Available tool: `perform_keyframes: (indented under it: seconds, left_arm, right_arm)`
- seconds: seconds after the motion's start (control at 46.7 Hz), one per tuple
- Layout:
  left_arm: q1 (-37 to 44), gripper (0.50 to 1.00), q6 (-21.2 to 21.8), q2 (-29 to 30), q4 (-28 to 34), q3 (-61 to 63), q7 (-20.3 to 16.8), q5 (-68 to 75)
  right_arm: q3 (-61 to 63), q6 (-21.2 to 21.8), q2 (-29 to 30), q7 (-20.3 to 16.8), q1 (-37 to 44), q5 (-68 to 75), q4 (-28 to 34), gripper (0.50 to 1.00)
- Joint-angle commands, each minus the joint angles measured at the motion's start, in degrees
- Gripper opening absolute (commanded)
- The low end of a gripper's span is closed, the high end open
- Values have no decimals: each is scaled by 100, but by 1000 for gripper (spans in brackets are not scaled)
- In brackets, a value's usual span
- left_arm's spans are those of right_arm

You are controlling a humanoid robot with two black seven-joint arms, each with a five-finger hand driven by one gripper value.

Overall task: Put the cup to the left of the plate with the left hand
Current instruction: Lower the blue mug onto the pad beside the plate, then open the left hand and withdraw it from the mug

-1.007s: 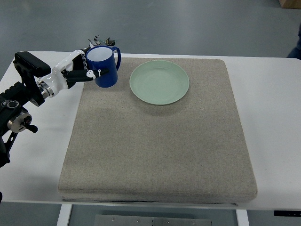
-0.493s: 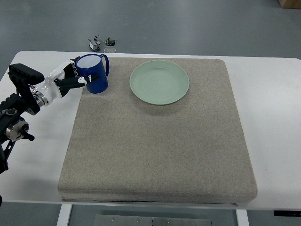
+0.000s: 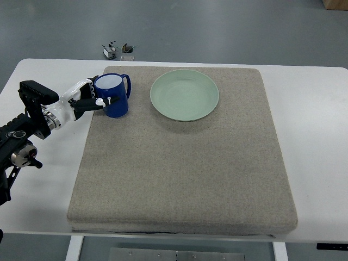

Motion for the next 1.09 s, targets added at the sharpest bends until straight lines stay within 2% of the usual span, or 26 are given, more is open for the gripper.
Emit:
perform_keyframes:
  seconds: [0.0, 0.064, 0.107, 0.557, 0.771, 1.071]
  left_arm:
    - [0, 861, 1, 0, 0, 33, 1, 16]
    - [0, 968, 1, 0, 0, 34, 1, 42]
    - [8, 990, 1, 0, 0, 34, 1, 51]
    - [-1, 996, -104, 97, -158, -2, 9, -46]
    - [-9, 996, -350, 545, -536, -28, 9, -573]
    - [-202, 999, -254, 950, -598, -81, 9, -1328]
  right_arm:
    - [0, 0, 0, 0, 0, 0, 5, 934]
    - [0, 0, 0, 0, 0, 0, 5, 934]
    - [0, 0, 0, 0, 0, 0, 5, 934]
    - [0, 0, 0, 0, 0, 0, -4, 934]
    - [0, 0, 0, 0, 0, 0, 5, 934]
    - [0, 0, 0, 0, 0, 0, 5, 934]
